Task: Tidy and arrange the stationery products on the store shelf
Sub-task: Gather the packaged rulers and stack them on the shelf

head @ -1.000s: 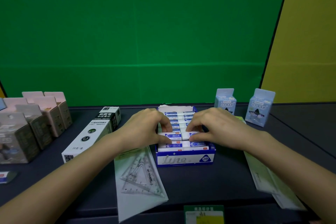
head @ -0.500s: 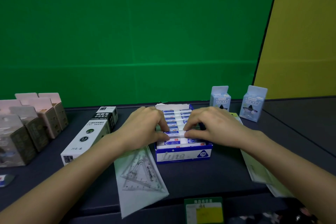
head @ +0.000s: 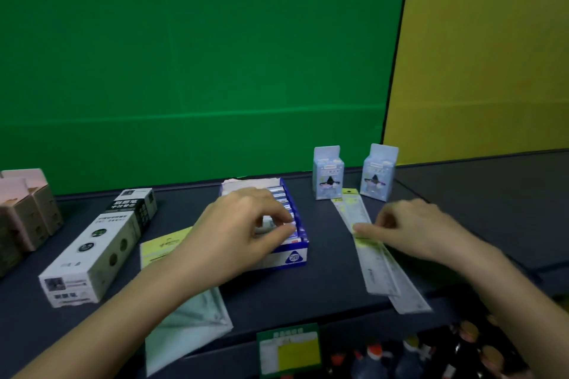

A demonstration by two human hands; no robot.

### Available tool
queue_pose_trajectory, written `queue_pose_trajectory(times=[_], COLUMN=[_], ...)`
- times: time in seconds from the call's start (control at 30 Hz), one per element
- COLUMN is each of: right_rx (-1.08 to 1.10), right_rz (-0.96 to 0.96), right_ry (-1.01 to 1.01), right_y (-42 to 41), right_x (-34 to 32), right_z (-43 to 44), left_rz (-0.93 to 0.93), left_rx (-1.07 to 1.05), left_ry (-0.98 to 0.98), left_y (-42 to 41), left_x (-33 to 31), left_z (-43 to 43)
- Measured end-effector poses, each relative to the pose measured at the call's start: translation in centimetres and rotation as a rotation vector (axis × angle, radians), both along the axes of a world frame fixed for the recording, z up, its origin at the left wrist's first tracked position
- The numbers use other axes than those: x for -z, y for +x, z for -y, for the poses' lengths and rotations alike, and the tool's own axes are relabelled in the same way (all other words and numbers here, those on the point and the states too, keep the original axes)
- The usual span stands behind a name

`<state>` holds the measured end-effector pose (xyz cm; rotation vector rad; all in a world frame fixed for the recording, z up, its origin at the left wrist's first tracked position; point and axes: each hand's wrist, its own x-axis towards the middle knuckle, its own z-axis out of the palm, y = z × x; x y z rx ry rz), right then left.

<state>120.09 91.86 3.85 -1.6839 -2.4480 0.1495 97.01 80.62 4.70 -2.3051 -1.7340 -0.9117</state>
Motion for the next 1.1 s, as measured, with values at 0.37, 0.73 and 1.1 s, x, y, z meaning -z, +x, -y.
queue_pose_trajectory(times=[0.37,0.73,1.1], right_rx=[-0.089,-0.093,-0.192], right_rz=[0.096,0.03,-0.252], right_ry=[-0.054,-0.222,-0.09], right_y=[-0.2,0.6,4.6], right_x=[0.8,0.5,0.6], right_z=[-0.9,-1.9,0.2], left_rz=[0.061,0.074,-0.097], left_rx=[-0.074,-0.262,-1.161], left_ry=[-0.026,0.028,-0.281], left_y=[7.6,7.5,0.8], left_x=[3.7,4.6,4.8], left_z=[0.0,2.0,6.4])
